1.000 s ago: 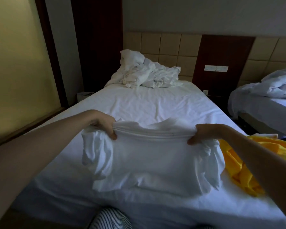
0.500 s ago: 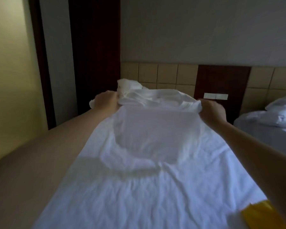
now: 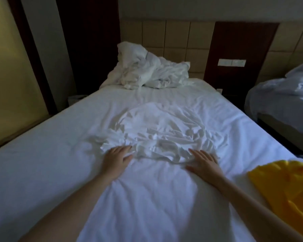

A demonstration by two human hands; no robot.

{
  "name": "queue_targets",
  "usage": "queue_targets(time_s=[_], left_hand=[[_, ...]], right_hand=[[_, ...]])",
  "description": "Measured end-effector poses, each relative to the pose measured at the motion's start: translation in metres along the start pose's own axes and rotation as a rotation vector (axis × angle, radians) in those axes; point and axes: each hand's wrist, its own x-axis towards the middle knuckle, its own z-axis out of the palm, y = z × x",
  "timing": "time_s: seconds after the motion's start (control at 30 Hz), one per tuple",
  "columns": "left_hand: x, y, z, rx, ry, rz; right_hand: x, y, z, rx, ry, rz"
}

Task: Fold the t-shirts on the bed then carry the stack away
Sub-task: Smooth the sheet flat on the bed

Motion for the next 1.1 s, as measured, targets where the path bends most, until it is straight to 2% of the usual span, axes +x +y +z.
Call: queue_targets(time_s=[0.1,0.2,0.27,0.37,0.43,0.53,0.63,0.73,0.8,0.87,0.93,1.0,1.1], left_hand=[[0.006,-0.007,-0.004,-0.025,0.025,0.044],[0.000,-0.001,-0.005,-0.113,0.120,0.037],[-0.005,0.003,-0.007,-0.218,0.132,-0.034],[-0.012,0.006,-0.017,-0.321,0.076,-0.145],[-0.016,0.012,-0.022,-0.331,-0.003,-0.094],[-0.022,0.017,-0.025,-0.265,-0.094,-0.082],[-0.034,0.015,-0.025,-0.205,-0.005,-0.076],[-0.035,0.012,-0.029,-0.137,0.142,0.172],[-0.034,0.014,-0.034,-0.190,0.105,0.264],[-0.039,0.011,-0.038,-0.226,0.051,0.302],[-0.047,0.006,-0.043,-0.192,0.042,0.273],[-0.054,0.000,-0.048,-0.161,0.019,0.263],[-0.064,0.003,-0.054,-0.081,-0.131,0.333]], right_hand=[[0.004,0.002,0.000,0.012,0.128,-0.044],[0.002,0.002,0.007,0.008,0.428,-0.157],[-0.003,0.003,0.009,0.040,0.531,-0.231],[-0.018,-0.004,-0.003,0.140,0.407,-0.140],[-0.027,-0.009,-0.007,0.244,0.222,-0.049],[-0.032,-0.015,-0.010,0.214,0.123,-0.006],[-0.036,-0.018,-0.006,0.038,0.154,-0.019],[-0.041,-0.014,0.000,0.098,0.353,-0.052],[-0.044,-0.005,0.001,0.209,0.523,-0.152],[-0.053,0.000,-0.006,0.229,0.569,-0.233],[-0.065,0.009,-0.016,0.225,0.527,-0.256],[-0.080,0.017,-0.029,0.157,0.381,-0.273],[-0.097,0.027,-0.028,-0.019,0.182,-0.339]])
